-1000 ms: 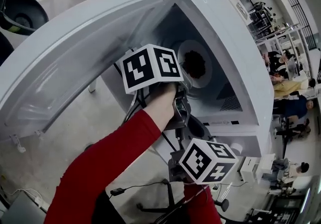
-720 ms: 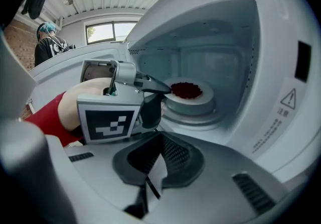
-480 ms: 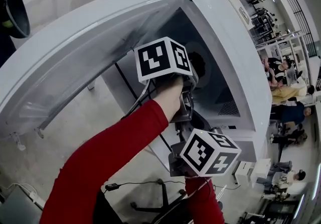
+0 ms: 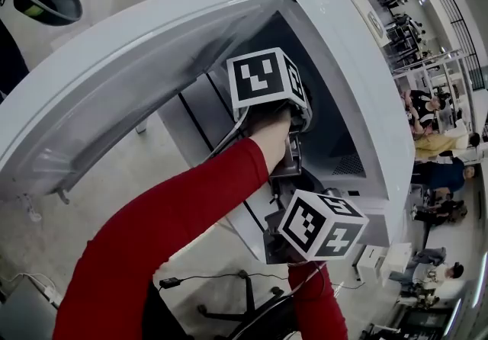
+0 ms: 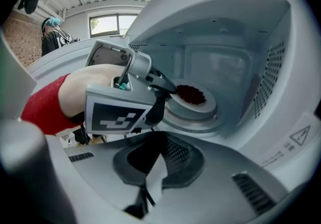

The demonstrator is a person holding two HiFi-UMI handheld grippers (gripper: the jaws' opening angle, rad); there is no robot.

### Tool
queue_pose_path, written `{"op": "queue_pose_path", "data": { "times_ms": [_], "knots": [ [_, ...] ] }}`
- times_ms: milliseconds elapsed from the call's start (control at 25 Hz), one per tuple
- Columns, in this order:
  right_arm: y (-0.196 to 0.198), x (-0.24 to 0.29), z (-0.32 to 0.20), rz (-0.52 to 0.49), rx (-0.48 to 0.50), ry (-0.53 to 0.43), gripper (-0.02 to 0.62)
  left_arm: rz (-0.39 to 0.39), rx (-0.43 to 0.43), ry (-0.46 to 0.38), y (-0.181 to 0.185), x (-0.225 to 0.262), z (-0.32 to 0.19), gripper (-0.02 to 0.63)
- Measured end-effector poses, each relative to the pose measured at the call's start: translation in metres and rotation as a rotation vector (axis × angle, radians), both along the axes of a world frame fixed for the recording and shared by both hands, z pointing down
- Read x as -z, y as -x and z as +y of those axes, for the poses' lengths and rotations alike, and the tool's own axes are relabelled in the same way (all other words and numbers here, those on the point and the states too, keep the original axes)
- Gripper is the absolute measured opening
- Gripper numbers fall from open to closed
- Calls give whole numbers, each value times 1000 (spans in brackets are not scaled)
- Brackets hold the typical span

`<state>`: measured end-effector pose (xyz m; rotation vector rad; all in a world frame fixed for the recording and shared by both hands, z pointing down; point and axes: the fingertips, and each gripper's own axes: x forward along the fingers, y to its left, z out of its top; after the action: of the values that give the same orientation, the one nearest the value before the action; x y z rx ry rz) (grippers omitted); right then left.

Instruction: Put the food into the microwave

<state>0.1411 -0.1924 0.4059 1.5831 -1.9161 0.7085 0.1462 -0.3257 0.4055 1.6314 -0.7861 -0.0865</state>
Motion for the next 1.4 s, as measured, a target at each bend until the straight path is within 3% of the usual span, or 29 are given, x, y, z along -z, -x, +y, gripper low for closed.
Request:
{"op": "queue_pose_path", "data": {
  "times_ms": [320, 440, 840, 1400],
  "knots": [
    [-3, -1, -5, -19, -4, 29, 14, -27, -26, -39, -6, 5, -10, 20],
    [-4, 1, -8, -14, 1, 26, 14, -70, -60, -29, -6, 1, -10, 20],
    [-4, 3, -11, -3, 6, 24, 14, -206, -63, -169, 2, 8, -24, 28],
    [2, 4, -12, 20, 31, 20, 14, -380, -183, -282, 7, 3, -15, 77]
  ]
}}
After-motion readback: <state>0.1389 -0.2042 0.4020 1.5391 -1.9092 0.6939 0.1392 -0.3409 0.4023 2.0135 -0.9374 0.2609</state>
